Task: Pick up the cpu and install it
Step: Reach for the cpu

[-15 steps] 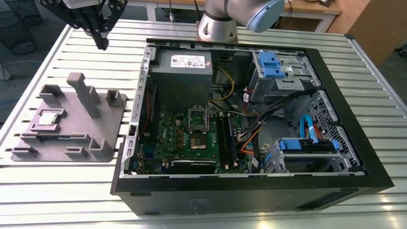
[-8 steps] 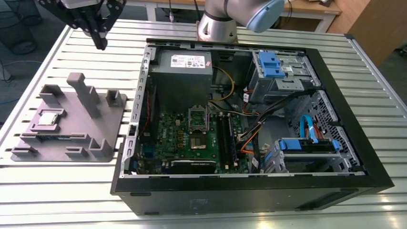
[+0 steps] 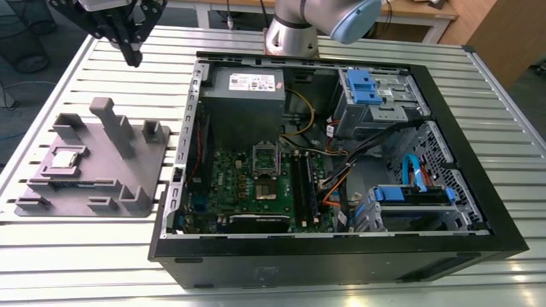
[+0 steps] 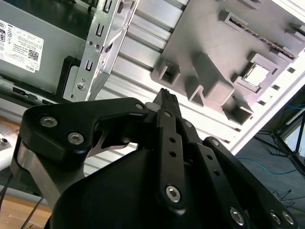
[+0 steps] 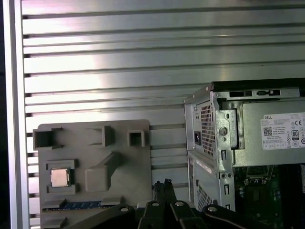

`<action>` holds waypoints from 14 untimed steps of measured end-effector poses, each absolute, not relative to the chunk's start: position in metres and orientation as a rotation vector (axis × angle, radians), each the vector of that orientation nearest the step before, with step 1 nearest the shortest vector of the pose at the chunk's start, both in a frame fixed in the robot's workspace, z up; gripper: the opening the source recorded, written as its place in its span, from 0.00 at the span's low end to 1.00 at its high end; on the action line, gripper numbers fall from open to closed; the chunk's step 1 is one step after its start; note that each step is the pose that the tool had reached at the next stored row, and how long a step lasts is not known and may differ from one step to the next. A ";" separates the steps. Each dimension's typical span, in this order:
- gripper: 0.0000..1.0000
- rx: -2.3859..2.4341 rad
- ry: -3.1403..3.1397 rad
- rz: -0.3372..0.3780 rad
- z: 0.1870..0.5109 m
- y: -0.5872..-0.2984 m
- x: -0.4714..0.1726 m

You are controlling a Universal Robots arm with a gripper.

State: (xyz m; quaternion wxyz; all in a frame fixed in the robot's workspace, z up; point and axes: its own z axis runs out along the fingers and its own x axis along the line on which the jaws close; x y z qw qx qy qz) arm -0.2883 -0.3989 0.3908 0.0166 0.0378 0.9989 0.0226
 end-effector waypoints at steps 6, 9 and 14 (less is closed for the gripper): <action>0.11 0.118 3.105 0.070 0.391 -0.399 -0.291; 0.11 0.118 3.105 0.070 0.391 -0.399 -0.292; 0.11 0.117 3.105 0.070 0.391 -0.399 -0.294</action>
